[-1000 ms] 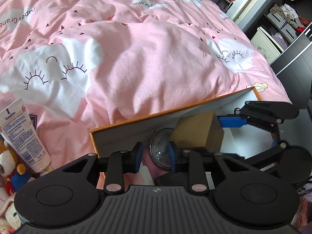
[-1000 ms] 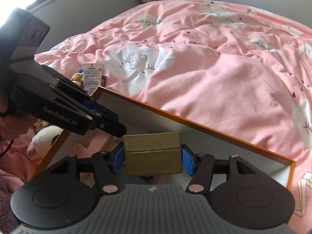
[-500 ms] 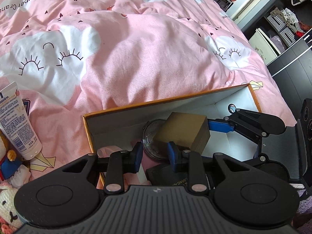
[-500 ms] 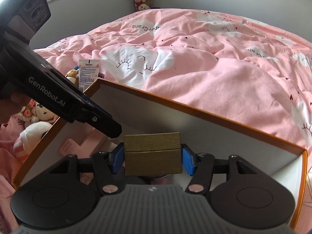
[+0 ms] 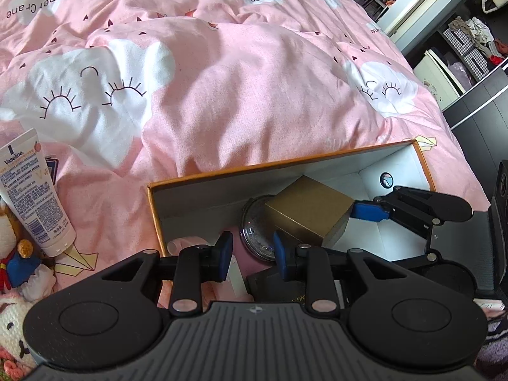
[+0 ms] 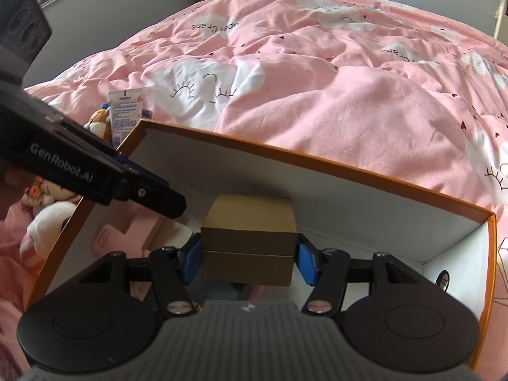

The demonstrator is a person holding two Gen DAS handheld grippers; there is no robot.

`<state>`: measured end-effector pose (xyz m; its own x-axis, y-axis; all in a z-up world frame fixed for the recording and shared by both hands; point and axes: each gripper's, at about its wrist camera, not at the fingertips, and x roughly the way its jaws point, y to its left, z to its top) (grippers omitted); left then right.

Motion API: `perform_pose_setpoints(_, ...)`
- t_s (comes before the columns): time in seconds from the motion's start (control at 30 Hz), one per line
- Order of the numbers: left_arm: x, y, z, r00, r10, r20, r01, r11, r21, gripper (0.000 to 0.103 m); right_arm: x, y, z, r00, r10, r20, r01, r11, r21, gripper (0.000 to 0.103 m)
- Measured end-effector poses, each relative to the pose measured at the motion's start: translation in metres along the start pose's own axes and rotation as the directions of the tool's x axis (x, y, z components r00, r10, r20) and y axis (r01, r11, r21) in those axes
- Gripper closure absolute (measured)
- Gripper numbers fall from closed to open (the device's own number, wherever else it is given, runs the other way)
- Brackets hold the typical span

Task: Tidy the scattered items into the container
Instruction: 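Lower the gold box into the orange box and open the right gripper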

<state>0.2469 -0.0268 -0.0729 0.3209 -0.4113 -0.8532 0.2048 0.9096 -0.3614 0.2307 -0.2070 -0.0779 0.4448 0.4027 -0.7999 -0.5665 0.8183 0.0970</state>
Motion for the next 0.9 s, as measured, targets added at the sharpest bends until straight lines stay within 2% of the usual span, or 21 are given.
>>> perform_pose_setpoints(0.2, -0.002, 0.003, 0.001, 1.000, 0.002, 0.011, -0.001, 1.000, -0.012, 0.072, 0.011, 0.017, -0.003, 0.999, -0.052, 0.000, 0.052, 0.999, 0.013, 0.039)
perform_pose_setpoints(0.3, -0.001, 0.005, 0.002, 1.000, -0.011, 0.018, 0.012, 1.000, -0.014, 0.073, 0.014, 0.017, -0.004, 1.000, -0.029, -0.008, 0.030, 0.999, 0.041, 0.033)
perform_pose_setpoints(0.37, 0.000, 0.006, 0.003, 1.000, -0.023, 0.018, 0.023, 1.000, -0.018, 0.077, 0.014, 0.015, -0.004, 1.000, -0.003, -0.017, 0.004, 0.998, 0.067, 0.029)
perform_pose_setpoints(0.43, 0.003, 0.005, 0.004, 0.999, -0.032, 0.015, 0.033, 0.999, -0.018, 0.082, 0.012, 0.014, -0.004, 1.000, 0.011, -0.023, -0.009, 0.997, 0.079, 0.028)
perform_pose_setpoints(0.57, 0.004, 0.003, 0.006, 0.999, -0.032, 0.025, 0.032, 0.999, -0.003, 0.083, 0.003, 0.009, -0.004, 1.000, 0.018, -0.010, -0.017, 0.996, 0.084, 0.028)
perform_pose_setpoints(0.73, 0.006, 0.000, 0.007, 0.999, -0.053, 0.014, 0.053, 0.999, 0.005, 0.083, -0.005, 0.007, -0.003, 0.998, 0.052, 0.018, -0.053, 0.996, 0.068, 0.037)
perform_pose_setpoints(0.8, 0.008, -0.002, 0.007, 0.999, -0.052, 0.009, 0.052, 0.999, 0.008, 0.083, -0.006, 0.008, -0.003, 0.998, 0.062, 0.028, -0.063, 0.997, 0.040, 0.046)
perform_pose_setpoints(0.83, 0.009, -0.002, 0.006, 0.999, -0.051, 0.007, 0.051, 0.999, 0.009, 0.083, -0.006, 0.009, -0.003, 0.998, 0.060, 0.033, -0.061, 0.998, 0.026, 0.047)
perform_pose_setpoints(0.9, 0.012, -0.003, 0.006, 0.998, -0.058, 0.000, 0.058, 0.998, 0.006, 0.083, -0.005, 0.010, -0.002, 0.998, 0.049, 0.041, -0.049, 0.999, -0.008, 0.057)
